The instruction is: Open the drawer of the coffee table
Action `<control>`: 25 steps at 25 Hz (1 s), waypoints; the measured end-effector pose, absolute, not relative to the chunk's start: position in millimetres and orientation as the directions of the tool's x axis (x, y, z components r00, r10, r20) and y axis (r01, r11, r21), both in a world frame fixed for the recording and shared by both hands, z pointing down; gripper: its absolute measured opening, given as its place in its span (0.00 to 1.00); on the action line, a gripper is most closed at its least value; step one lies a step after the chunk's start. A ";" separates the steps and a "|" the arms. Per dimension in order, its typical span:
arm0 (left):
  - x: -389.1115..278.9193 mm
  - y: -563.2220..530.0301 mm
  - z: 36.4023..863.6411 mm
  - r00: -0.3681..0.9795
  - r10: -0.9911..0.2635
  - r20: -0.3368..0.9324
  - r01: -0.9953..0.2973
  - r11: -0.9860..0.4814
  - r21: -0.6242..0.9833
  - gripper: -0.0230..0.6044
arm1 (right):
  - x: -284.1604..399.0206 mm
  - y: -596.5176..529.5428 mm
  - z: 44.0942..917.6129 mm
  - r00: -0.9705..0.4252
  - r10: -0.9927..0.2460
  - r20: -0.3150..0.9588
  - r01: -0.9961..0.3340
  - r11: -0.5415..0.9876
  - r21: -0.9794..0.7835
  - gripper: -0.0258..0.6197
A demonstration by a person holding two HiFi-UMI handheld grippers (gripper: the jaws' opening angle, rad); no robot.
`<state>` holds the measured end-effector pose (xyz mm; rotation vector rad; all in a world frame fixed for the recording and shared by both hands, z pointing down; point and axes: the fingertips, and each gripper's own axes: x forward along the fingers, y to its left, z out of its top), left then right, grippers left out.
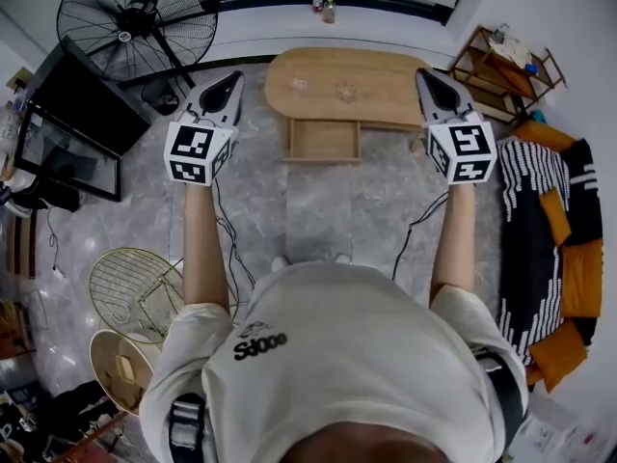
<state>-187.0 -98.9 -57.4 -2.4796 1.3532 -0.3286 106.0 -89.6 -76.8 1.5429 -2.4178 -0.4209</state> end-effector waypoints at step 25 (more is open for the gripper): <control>-208.6 -103.4 -53.5 0.595 -0.802 0.061 -0.732 -0.571 -0.371 0.07 | 69.1 -90.5 -63.1 -0.376 -0.923 0.086 -0.829 0.377 0.414 0.05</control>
